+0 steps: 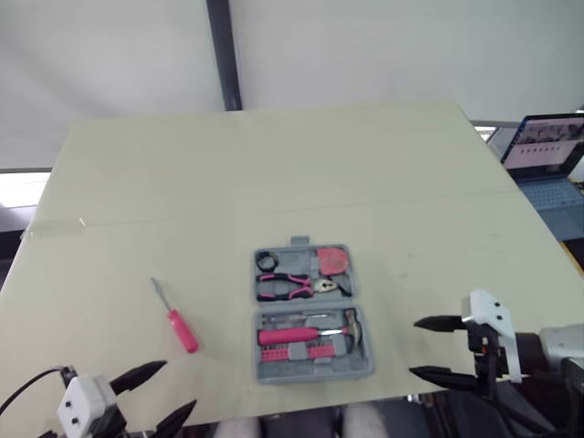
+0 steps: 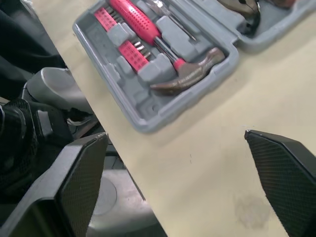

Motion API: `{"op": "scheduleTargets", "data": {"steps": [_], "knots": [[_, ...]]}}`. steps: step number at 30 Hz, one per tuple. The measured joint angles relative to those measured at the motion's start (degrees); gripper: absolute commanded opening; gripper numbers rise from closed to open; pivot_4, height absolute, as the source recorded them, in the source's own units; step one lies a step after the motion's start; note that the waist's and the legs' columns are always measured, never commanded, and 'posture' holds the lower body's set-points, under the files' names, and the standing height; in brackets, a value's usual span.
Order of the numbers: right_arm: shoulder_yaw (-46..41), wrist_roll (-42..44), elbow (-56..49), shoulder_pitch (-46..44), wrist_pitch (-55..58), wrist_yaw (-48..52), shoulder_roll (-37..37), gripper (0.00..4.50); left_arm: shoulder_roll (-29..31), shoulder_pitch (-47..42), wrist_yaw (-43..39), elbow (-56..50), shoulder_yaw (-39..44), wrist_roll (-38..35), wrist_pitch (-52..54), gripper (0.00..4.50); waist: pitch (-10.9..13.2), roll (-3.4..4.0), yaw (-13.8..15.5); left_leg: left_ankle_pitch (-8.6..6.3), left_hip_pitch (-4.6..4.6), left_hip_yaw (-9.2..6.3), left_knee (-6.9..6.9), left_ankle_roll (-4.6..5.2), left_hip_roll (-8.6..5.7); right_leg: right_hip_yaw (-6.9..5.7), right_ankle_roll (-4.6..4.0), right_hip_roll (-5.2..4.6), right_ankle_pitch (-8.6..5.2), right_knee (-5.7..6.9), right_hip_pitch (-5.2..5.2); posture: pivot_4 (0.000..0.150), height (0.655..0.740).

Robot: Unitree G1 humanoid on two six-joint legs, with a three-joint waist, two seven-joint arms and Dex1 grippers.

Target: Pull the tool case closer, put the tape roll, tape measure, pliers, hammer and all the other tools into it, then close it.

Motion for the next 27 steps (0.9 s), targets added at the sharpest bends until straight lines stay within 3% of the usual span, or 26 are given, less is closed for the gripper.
{"op": "scheduleTargets", "data": {"steps": [5, 12, 19, 27], "knots": [[-0.45, -1.01, 4.46, 0.19, -4.42, 0.20, 0.14, 4.47, -0.57, 1.63, -3.55, 4.27, 2.19, 0.80, -6.23, 4.50, 0.05, -0.02, 0.02, -0.01, 0.02, -0.02, 0.08, 0.00, 0.02, 0.03, -0.05, 0.00, -0.03, -0.05, 0.00, 0.150, 0.7400], [-0.47, -1.13, 5.94, 0.12, -7.57, -0.29, 1.11, 4.47, -0.58, 0.29, -2.61, 4.26, 1.38, 0.44, -5.48, 4.50, 0.06, -0.02, 0.44, 0.00, 0.03, -0.02, 0.11, 0.00, 0.03, 0.03, -0.04, 0.00, -0.02, 0.01, 0.00, 0.150, 0.7400], [-1.44, -0.41, 0.76, -0.32, -18.42, 2.10, 2.51, 4.47, -6.52, -0.54, 17.77, -6.98, 0.86, -12.96, 14.66, 4.50, 0.13, 0.00, 0.68, -0.01, 0.04, -0.06, 0.18, 0.01, 0.05, 0.06, 0.03, 0.00, 0.02, 0.21, 0.09, 0.150, 0.7400], [-1.00, 0.15, 1.67, -2.01, -19.50, 2.12, 2.51, 4.47, -10.79, -3.92, 35.75, -17.79, -1.26, -15.16, 24.48, 4.50, 0.14, -0.02, 1.07, -0.03, 0.02, -0.08, 0.38, 0.03, 0.05, 0.06, -0.01, 0.00, 0.00, 0.08, 0.14, 0.150, 0.7400]]}}
